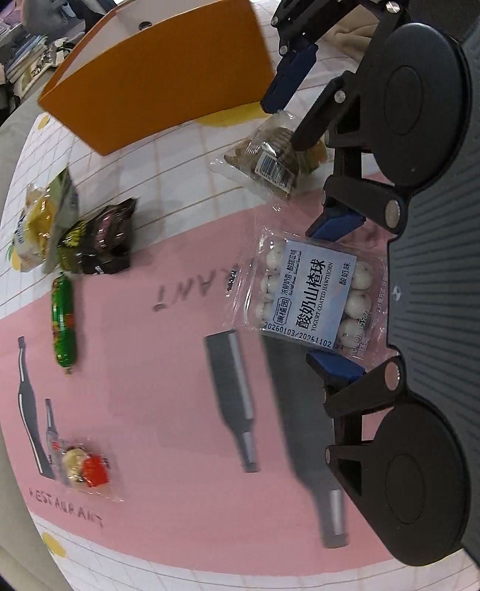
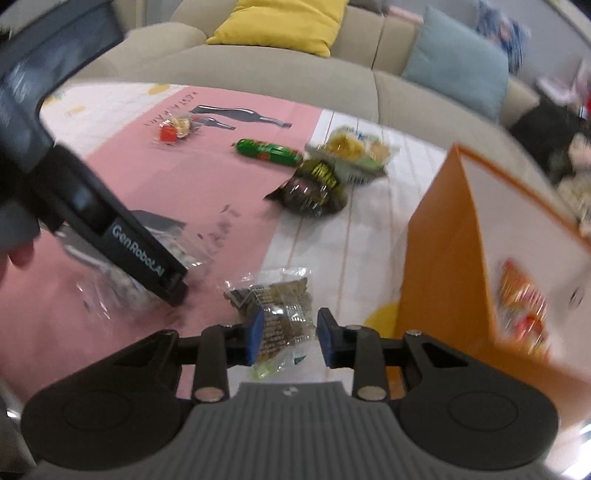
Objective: Organize snacks
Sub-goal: 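Grasp the yogurt hawthorn-ball packet with the left tool while the right tool grasps the clear nut-snack bag, then lift both packets and carry them over the orange box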
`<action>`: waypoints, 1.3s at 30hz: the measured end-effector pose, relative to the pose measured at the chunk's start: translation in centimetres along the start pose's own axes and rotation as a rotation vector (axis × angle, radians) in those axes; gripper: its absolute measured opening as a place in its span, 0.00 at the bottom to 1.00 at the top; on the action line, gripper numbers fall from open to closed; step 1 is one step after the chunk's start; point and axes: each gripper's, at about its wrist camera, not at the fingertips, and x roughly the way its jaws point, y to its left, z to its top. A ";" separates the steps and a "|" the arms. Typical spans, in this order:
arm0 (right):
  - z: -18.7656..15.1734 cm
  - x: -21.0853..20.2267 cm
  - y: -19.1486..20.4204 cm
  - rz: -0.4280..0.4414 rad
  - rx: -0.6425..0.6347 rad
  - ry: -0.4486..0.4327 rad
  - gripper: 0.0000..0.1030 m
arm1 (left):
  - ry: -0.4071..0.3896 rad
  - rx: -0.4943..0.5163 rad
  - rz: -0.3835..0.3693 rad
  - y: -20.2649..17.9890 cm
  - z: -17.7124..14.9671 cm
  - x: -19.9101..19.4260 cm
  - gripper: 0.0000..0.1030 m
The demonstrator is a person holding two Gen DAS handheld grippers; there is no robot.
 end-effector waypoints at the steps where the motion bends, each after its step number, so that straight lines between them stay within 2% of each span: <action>1: -0.4 -0.3 -0.3 0.020 0.023 -0.005 0.31 | -0.004 0.005 0.011 -0.4 -0.4 -0.1 0.71; 3: -0.7 -0.9 -1.0 0.042 0.069 -0.022 0.32 | -0.012 0.011 0.033 -0.7 -0.8 -0.1 0.71; 8: -0.7 -2.8 -1.5 0.055 0.103 -0.137 0.31 | -0.024 -0.008 0.042 -0.9 -1.2 0.0 0.71; 11: -0.6 -2.5 -1.1 0.068 0.095 -0.157 0.19 | -0.029 0.003 0.054 -1.1 -1.5 -0.1 0.72; 12: -0.5 -2.3 -1.1 0.068 0.091 -0.156 0.12 | -0.030 0.006 0.058 -1.1 -1.5 -0.1 0.72; 17: -0.8 -1.0 -0.5 0.026 0.074 -0.109 0.04 | -0.034 0.002 0.060 -1.1 -1.3 0.1 0.72; 25: -1.1 0.4 -0.2 0.001 0.050 -0.071 0.04 | -0.039 0.026 0.055 -1.1 -1.4 0.1 0.72; 27: -1.4 1.2 -0.4 0.010 0.072 -0.025 0.03 | -0.040 0.025 0.054 -1.0 -1.4 0.2 0.72; 33: -1.5 1.4 -1.2 0.037 0.115 -0.011 0.03 | -0.044 0.032 0.045 -0.9 -1.6 0.3 0.72; 36: -1.2 0.6 -1.7 0.058 0.125 -0.051 0.08 | -0.048 0.049 0.028 -0.8 -1.9 0.2 0.72; 37: -1.1 0.2 -1.8 0.068 0.113 -0.075 0.15 | -0.049 0.056 0.020 -0.8 -1.9 0.2 0.72; 38: -0.9 -0.1 -1.8 0.080 0.093 -0.098 0.24 | -0.052 0.062 0.017 -0.8 -2.0 0.1 0.74; 39: -0.7 -0.3 -1.7 0.094 0.065 -0.115 0.47 | -0.056 0.072 0.015 -0.8 -2.0 0.1 0.75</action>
